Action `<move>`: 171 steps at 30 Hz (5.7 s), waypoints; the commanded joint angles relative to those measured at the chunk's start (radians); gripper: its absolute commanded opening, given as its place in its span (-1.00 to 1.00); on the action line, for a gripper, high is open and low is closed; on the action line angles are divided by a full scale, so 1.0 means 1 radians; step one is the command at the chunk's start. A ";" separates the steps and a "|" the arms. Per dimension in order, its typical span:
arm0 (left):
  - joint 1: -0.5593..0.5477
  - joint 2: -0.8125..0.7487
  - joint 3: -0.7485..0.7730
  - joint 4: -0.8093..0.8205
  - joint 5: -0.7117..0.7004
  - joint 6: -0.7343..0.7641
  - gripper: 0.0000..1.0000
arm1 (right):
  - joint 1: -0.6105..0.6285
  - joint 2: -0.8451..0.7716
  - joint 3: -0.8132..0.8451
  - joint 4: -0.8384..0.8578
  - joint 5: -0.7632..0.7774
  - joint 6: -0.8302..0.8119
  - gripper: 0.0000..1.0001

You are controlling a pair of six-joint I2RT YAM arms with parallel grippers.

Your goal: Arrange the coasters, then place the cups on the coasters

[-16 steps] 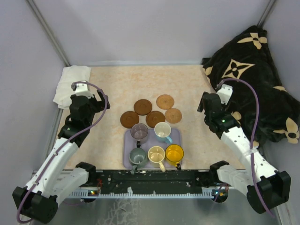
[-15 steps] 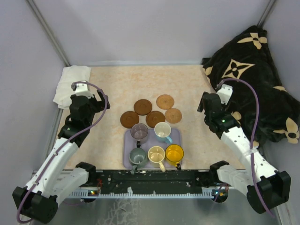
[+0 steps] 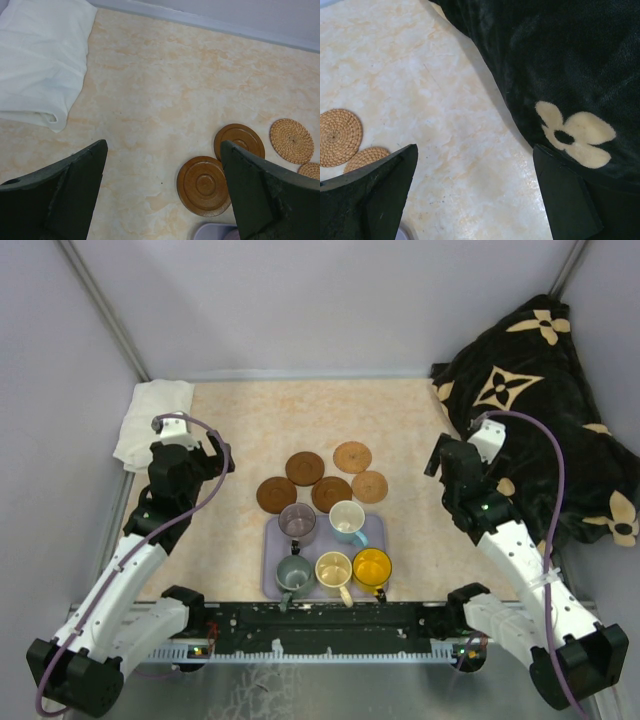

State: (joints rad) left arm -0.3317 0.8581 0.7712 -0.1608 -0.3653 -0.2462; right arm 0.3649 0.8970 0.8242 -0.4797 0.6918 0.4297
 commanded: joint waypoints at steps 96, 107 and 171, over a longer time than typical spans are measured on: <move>-0.101 0.651 0.038 -0.064 0.165 -0.104 0.98 | 0.098 0.879 0.157 0.109 -0.250 0.113 -0.72; -0.102 0.718 0.073 -0.063 0.151 -0.120 0.98 | 0.000 0.950 0.321 0.086 -0.227 0.052 -0.72; 0.160 0.901 0.366 -0.062 0.221 -0.122 0.99 | 0.224 0.976 0.553 0.238 -0.500 -0.199 -0.43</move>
State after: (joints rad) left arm -0.1577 1.8469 1.1595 -0.2253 -0.2188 -0.3878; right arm 0.5827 1.8454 1.3155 -0.2527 0.1825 0.2420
